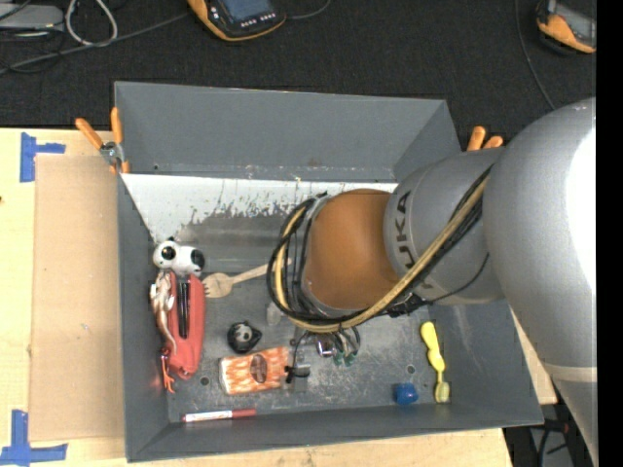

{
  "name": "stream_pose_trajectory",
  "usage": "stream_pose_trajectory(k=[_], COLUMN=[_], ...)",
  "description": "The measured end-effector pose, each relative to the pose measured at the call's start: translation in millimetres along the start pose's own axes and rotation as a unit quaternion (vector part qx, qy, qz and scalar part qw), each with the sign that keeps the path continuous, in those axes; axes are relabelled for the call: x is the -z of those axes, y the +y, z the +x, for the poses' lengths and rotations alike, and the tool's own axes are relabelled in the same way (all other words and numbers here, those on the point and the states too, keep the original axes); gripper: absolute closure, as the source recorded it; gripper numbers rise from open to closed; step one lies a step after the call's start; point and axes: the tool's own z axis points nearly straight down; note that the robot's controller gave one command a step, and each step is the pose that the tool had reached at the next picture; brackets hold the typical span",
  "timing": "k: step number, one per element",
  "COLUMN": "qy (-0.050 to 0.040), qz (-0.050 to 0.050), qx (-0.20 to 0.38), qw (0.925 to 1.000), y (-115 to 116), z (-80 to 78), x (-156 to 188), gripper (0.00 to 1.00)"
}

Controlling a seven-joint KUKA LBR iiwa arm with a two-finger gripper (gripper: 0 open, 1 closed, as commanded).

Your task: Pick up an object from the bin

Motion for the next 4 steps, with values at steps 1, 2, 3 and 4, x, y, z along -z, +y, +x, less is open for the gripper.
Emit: stream_pose_trajectory(k=[1,2,3,4], qy=[0.0023,-0.0031,-0.003,-0.0002], qz=[-0.002,-0.001,-0.001,0.0], qx=[-0.006,0.066,0.065,0.062], qw=[1.0,0.9978,0.9979,0.9981], y=[24,21,21,26], z=[40.9,10.5,10.6,13.5], x=[-8,-9,-8,61], gripper=[0.0,1.0,1.0,1.0])
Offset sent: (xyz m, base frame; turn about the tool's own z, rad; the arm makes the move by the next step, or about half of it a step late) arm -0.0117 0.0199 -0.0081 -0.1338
